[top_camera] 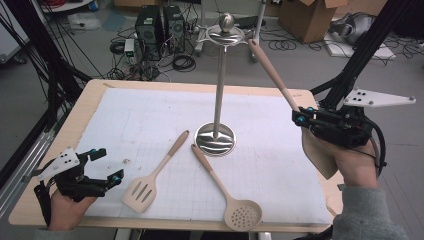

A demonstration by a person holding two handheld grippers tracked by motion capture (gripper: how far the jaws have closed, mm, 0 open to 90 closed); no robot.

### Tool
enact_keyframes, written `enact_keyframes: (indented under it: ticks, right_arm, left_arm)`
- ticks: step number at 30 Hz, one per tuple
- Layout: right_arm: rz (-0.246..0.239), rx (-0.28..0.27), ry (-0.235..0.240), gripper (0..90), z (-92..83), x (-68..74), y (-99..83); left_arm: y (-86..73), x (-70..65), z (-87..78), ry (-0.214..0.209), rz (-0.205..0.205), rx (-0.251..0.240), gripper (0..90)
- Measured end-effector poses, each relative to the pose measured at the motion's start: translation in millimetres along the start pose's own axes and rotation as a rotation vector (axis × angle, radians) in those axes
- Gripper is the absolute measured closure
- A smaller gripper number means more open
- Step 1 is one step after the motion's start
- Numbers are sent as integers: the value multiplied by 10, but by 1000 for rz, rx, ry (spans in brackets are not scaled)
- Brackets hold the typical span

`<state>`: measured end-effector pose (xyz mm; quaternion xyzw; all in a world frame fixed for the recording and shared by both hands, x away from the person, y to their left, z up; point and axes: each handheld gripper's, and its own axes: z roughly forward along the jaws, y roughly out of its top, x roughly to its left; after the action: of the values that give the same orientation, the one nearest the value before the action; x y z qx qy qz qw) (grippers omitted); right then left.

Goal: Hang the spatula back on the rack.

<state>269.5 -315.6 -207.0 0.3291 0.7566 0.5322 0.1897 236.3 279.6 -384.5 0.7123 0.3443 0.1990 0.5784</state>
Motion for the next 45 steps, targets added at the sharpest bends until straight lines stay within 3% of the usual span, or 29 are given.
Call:
enact_keyframes:
  ticks: [18, 45]
  right_arm:
    - [9, -4, 25, 782, 112, -44, -89]
    - [-4, 51, 38, 783, 329, -76, -143]
  left_arm:
    - [-15, -3, -22, 3, 1, 4, 21]
    - [-26, 5, -73, 11, -3, 2, 20]
